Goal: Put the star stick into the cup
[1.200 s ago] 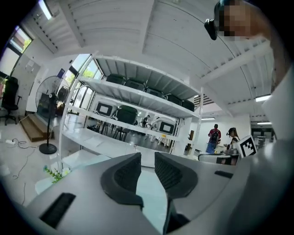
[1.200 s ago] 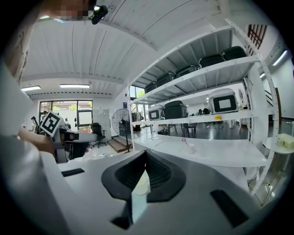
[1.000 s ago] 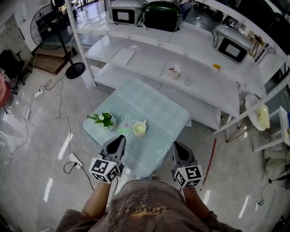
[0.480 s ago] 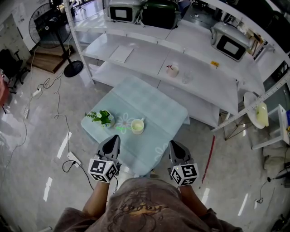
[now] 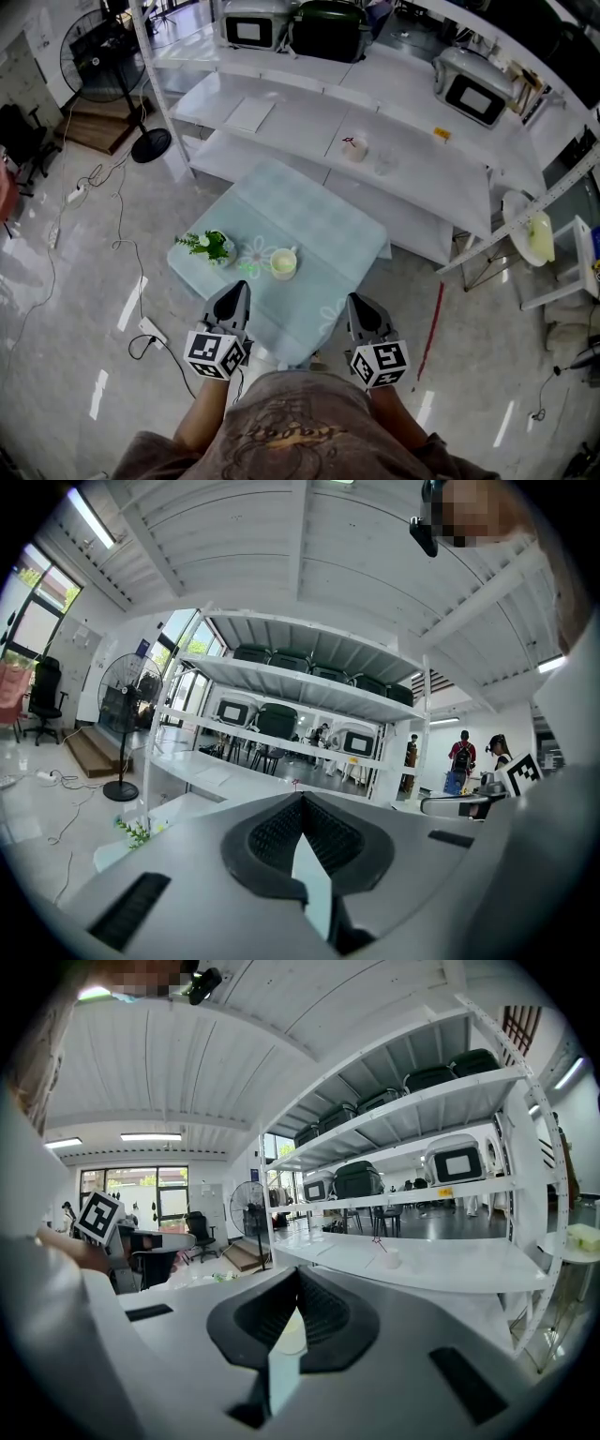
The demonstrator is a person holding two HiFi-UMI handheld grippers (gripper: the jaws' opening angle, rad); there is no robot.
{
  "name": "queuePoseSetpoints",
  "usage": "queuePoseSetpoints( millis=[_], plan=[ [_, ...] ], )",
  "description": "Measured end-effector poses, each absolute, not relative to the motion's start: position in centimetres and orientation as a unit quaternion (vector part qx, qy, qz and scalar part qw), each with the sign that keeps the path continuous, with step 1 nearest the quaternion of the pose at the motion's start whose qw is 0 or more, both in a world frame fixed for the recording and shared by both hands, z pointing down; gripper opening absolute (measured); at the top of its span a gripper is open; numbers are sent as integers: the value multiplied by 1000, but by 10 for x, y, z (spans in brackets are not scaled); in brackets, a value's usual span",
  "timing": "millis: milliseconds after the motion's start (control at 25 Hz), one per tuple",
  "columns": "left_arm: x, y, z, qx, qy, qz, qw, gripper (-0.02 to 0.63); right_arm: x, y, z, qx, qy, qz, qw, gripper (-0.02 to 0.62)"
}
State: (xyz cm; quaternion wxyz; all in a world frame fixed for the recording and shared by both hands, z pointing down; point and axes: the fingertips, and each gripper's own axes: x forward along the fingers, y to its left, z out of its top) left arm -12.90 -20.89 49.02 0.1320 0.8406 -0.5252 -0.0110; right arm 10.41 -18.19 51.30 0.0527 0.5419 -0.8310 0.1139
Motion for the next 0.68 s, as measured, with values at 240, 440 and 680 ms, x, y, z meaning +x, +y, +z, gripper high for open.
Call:
queuePoseSetpoints(
  millis=[240,440,680],
  plan=[
    [-132,-210,490,835,-533,-17,138,21,106,-183,511,547,-828,116,48,-3],
    [-134,-211,492,832,-536,-20,143,21,104,-187,508,547,-828,115,44,-3],
    [-137,-211,495,829,-539,-22,145,21,101,-186,509,544,-830,115,45,-3]
  ],
)
